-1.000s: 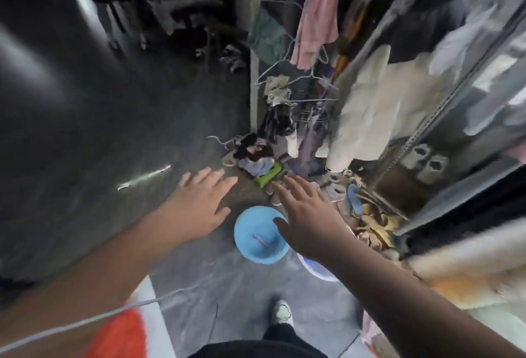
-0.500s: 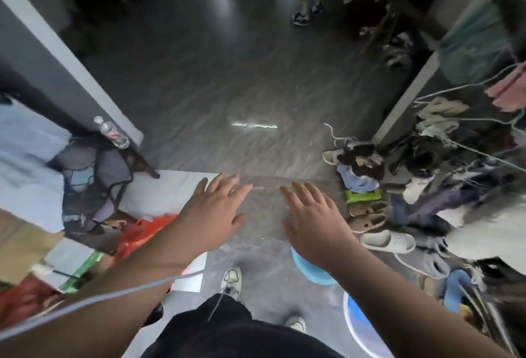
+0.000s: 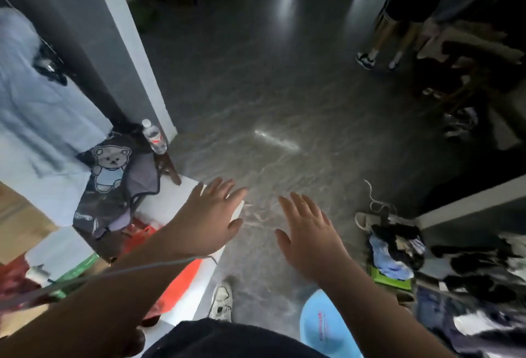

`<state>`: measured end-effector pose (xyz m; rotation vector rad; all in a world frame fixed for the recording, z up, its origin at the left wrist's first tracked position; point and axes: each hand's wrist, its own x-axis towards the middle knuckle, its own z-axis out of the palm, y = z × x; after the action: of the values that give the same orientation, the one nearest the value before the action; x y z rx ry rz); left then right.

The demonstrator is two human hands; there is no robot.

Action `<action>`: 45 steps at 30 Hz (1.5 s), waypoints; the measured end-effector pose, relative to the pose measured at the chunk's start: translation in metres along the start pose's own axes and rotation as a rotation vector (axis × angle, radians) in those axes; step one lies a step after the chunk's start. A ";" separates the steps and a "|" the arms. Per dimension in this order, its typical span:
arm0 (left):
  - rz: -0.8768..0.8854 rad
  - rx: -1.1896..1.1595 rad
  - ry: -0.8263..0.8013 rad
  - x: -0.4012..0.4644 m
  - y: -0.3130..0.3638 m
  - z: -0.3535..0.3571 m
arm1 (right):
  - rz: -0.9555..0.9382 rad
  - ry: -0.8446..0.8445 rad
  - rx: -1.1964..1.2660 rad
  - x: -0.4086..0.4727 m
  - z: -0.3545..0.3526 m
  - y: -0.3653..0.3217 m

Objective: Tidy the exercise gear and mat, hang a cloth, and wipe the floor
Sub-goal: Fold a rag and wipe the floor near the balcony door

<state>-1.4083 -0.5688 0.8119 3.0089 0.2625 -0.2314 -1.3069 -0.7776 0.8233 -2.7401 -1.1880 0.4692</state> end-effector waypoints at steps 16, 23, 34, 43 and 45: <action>-0.082 0.047 -0.022 0.281 -0.083 -0.052 | -0.015 0.037 0.016 0.279 -0.086 0.073; -0.202 0.006 -0.043 0.420 -0.112 -0.081 | -0.107 -0.082 -0.007 0.423 -0.137 0.136; -0.475 -0.138 -0.021 0.549 -0.257 -0.102 | -0.234 -0.142 -0.033 0.656 -0.182 0.114; -0.484 -0.167 -0.052 0.679 -0.435 -0.142 | -0.318 -0.157 -0.071 0.884 -0.217 0.015; -0.467 -0.151 -0.057 0.707 -0.475 -0.159 | -0.333 -0.146 -0.066 0.931 -0.228 -0.003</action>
<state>-0.7834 0.0313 0.8076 2.7438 0.9300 -0.3178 -0.6345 -0.0944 0.8216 -2.5197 -1.6848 0.6036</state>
